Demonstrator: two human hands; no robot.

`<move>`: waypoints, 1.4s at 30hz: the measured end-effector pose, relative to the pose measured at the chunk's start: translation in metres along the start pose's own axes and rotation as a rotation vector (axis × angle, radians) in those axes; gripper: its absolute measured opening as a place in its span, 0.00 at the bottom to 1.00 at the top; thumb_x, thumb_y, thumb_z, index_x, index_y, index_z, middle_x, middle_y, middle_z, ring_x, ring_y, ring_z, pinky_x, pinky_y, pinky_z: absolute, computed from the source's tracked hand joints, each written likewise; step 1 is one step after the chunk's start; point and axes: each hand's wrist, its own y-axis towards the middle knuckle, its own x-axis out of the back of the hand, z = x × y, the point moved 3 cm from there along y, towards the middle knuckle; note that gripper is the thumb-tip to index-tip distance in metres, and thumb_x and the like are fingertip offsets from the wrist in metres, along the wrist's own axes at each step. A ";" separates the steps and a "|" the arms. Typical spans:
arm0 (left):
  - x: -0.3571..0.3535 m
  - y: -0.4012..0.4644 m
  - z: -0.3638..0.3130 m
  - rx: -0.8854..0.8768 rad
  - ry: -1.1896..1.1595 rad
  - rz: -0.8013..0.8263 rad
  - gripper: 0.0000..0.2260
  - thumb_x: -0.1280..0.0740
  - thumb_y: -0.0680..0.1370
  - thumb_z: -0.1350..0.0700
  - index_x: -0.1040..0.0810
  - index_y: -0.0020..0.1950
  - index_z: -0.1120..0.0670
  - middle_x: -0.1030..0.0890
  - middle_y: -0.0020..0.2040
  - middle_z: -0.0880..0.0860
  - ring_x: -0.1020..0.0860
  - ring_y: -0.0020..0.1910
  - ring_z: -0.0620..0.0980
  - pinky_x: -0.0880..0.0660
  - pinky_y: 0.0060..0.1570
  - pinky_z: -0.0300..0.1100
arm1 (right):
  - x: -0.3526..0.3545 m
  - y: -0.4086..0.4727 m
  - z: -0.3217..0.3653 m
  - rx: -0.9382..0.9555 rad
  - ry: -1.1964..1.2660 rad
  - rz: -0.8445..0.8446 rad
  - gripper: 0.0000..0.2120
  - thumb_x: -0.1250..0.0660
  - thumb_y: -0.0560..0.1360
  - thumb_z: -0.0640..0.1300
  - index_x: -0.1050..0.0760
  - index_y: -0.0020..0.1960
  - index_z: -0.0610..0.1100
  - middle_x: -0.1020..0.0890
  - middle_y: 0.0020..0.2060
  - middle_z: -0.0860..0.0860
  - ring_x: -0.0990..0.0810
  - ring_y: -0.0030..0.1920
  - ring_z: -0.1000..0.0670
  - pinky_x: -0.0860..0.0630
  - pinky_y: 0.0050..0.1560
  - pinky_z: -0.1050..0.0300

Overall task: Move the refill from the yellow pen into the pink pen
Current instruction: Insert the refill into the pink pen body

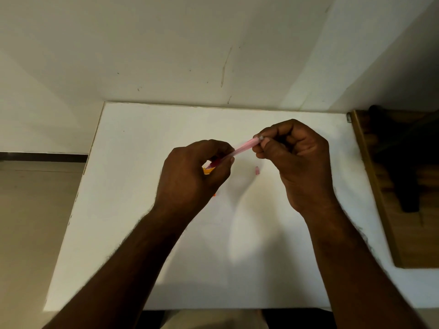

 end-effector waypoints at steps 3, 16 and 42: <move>0.000 0.000 -0.001 -0.004 0.008 -0.005 0.04 0.28 0.77 0.52 0.16 0.51 0.45 0.14 0.42 0.41 0.16 0.43 0.42 0.25 0.42 0.32 | -0.002 0.000 -0.002 -0.008 0.029 -0.056 0.06 0.30 0.70 0.39 0.19 0.40 0.50 0.13 0.38 0.51 0.16 0.36 0.46 0.19 0.36 0.47; 0.000 -0.001 -0.002 0.013 -0.013 -0.011 0.05 0.27 0.76 0.53 0.15 0.51 0.45 0.15 0.42 0.40 0.16 0.44 0.41 0.27 0.43 0.27 | -0.002 0.003 -0.010 -0.152 0.250 -0.083 0.10 0.32 0.74 0.34 0.16 0.48 0.46 0.15 0.38 0.51 0.20 0.37 0.49 0.21 0.45 0.53; 0.003 0.002 0.000 -0.003 0.023 -0.031 0.05 0.28 0.76 0.52 0.15 0.51 0.45 0.15 0.42 0.40 0.17 0.44 0.40 0.29 0.41 0.24 | 0.000 0.000 -0.011 -0.297 0.443 0.013 0.07 0.30 0.76 0.35 0.14 0.46 0.44 0.12 0.41 0.46 0.13 0.43 0.49 0.17 0.49 0.56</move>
